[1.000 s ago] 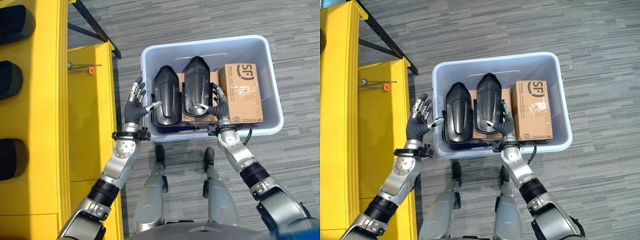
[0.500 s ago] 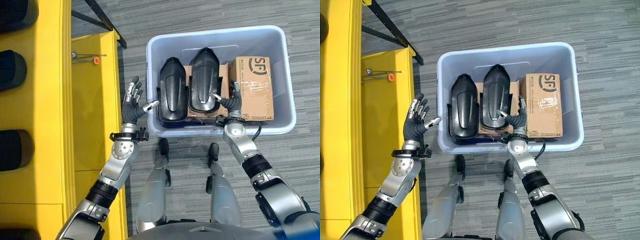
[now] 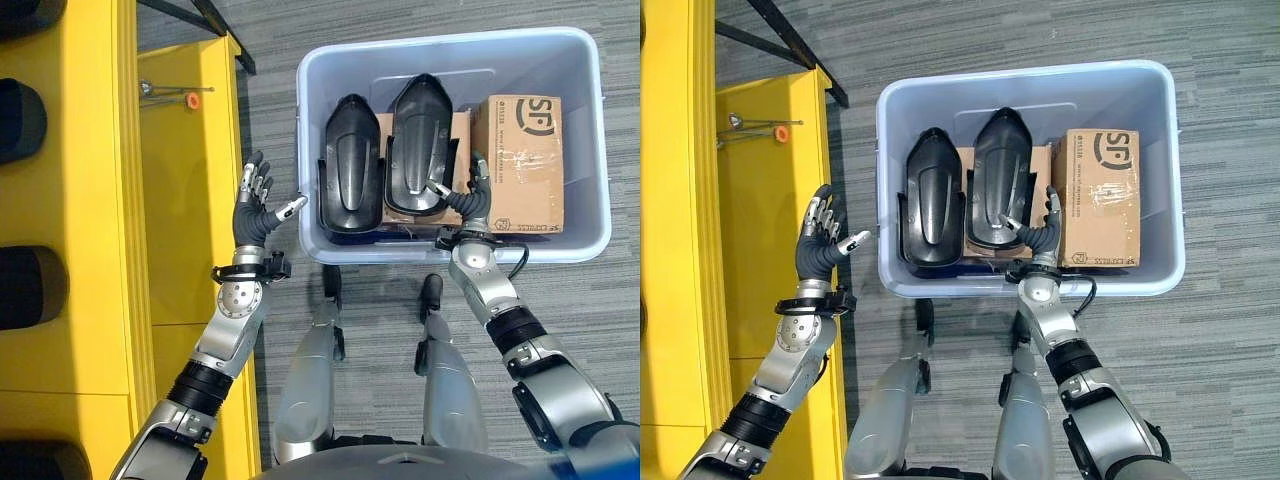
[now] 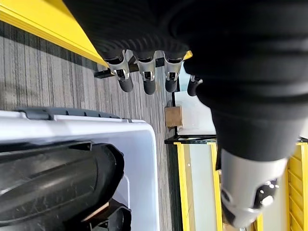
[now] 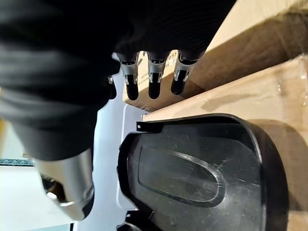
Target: Move parts from the plastic box to the shelf.
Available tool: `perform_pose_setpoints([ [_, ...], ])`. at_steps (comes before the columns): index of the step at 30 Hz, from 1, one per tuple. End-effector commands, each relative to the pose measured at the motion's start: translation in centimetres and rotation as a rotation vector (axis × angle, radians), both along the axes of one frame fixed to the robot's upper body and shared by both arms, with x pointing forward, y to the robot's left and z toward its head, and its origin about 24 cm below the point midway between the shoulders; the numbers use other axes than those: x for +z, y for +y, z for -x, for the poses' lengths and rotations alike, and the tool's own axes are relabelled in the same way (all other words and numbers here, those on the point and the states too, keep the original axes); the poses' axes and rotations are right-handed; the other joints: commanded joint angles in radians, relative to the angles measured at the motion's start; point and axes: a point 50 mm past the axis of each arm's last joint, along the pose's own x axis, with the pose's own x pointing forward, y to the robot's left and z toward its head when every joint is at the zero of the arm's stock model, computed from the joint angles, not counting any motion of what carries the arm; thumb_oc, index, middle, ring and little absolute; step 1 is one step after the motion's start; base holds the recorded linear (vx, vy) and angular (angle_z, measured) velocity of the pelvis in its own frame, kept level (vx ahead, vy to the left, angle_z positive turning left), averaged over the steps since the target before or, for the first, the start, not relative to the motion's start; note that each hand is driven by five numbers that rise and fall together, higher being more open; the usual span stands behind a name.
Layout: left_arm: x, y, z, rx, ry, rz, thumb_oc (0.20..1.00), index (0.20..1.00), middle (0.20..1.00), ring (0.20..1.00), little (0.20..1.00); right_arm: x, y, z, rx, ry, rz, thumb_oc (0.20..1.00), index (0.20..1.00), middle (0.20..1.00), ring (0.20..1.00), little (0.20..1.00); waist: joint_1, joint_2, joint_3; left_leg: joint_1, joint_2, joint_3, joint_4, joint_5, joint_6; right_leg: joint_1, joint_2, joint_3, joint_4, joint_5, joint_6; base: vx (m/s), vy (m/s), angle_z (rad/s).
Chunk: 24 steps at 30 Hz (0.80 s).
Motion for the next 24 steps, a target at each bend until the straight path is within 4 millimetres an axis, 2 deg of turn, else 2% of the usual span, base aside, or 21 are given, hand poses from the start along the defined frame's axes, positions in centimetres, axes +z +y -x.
perform_pose_setpoints([
  [1, 2.1, 1.0, 1.2, 0.018, -0.134, -0.044, 1.0, 1.0, 1.0, 1.0, 1.0, 2.4, -0.8, -0.5, -0.044, -0.112, -0.046, 1.0, 1.0, 1.0, 1.0, 1.0, 0.004, -0.021, -0.039, -0.107, 0.027, -0.013, 0.176, -0.102, -0.039, -0.092, -0.153, 0.022, 0.185, -0.077, 0.068, -0.03, 0.015, 0.11],
  [8, 2.3, 0.9, 1.0, 0.022, -0.14, -0.049, 1.0, 1.0, 1.0, 1.0, 1.0, 2.6, -1.6, -1.1, -0.09, -0.095, -0.038, 1.0, 1.0, 1.0, 1.0, 1.0, 0.008, -0.013, -0.028, -0.134, 0.024, -0.012, 0.188, -0.103, -0.038, -0.121, -0.153, 0.027, 0.2, -0.078, 0.068, 0.0, 0.003, 0.02],
  [13, 2.5, 0.8, 1.0, 0.011, -0.146, -0.044, 1.0, 1.0, 1.0, 1.0, 1.0, 3.5, -3.2, -2.2, -0.162, -0.077, -0.036, 1.0, 1.0, 1.0, 1.0, 1.0, 0.02, -0.002, -0.018, -0.157, 0.021, -0.012, 0.191, -0.103, -0.038, -0.147, -0.154, 0.031, 0.21, -0.082, 0.069, 0.0, -0.001, -0.01],
  [24, 3.2, 0.1, 0.7, -0.024, -0.173, -0.049, 1.0, 1.0, 1.0, 1.0, 1.0, 3.6, -6.2, -3.4, -0.275, 0.03, -0.017, 1.0, 1.0, 1.0, 1.0, 1.0, 0.04, 0.021, -0.011, -0.181, 0.015, -0.016, 0.192, -0.101, -0.035, -0.171, -0.152, 0.03, 0.225, -0.092, 0.07, 0.0, 0.0, 0.0],
])
